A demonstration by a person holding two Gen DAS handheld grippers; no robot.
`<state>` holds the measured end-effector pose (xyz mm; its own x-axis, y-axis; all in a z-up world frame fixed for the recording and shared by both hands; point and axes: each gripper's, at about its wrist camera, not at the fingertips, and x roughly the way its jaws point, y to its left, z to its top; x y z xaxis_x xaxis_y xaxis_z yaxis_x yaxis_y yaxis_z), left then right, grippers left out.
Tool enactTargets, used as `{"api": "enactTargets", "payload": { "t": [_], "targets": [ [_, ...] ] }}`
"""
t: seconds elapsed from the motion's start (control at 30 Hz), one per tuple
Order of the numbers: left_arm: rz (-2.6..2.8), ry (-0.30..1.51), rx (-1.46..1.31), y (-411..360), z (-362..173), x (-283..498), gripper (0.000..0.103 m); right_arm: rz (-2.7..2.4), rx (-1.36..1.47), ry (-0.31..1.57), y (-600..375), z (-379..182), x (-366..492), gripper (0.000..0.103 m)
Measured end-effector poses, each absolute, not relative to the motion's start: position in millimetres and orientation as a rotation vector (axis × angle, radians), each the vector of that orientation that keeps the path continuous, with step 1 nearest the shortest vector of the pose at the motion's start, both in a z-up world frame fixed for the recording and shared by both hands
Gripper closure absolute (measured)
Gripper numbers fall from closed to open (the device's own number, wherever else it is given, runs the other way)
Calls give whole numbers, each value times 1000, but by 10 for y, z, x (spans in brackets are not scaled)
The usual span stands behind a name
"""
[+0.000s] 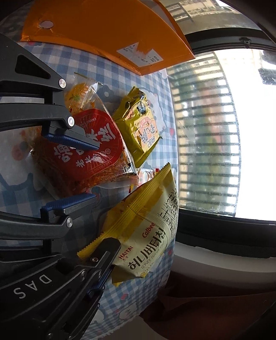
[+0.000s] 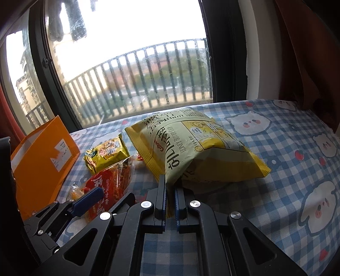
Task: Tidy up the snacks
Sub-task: 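Grasp the red noodle packet with the left tool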
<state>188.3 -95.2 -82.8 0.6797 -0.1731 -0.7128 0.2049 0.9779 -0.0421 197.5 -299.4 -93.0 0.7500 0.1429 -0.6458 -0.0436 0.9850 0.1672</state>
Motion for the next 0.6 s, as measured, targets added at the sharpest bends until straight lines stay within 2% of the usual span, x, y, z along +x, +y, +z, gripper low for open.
{"api": "enactTargets", "payload": {
  "t": [0.53,0.6],
  "targets": [
    [-202,814,51,-746,-794,1581,60,136,153,715,-2824,-902,1582,94],
    [-184,822,62,-737,-786,1577,51,140,160,713,-2803,-906,1543,94]
  ]
}}
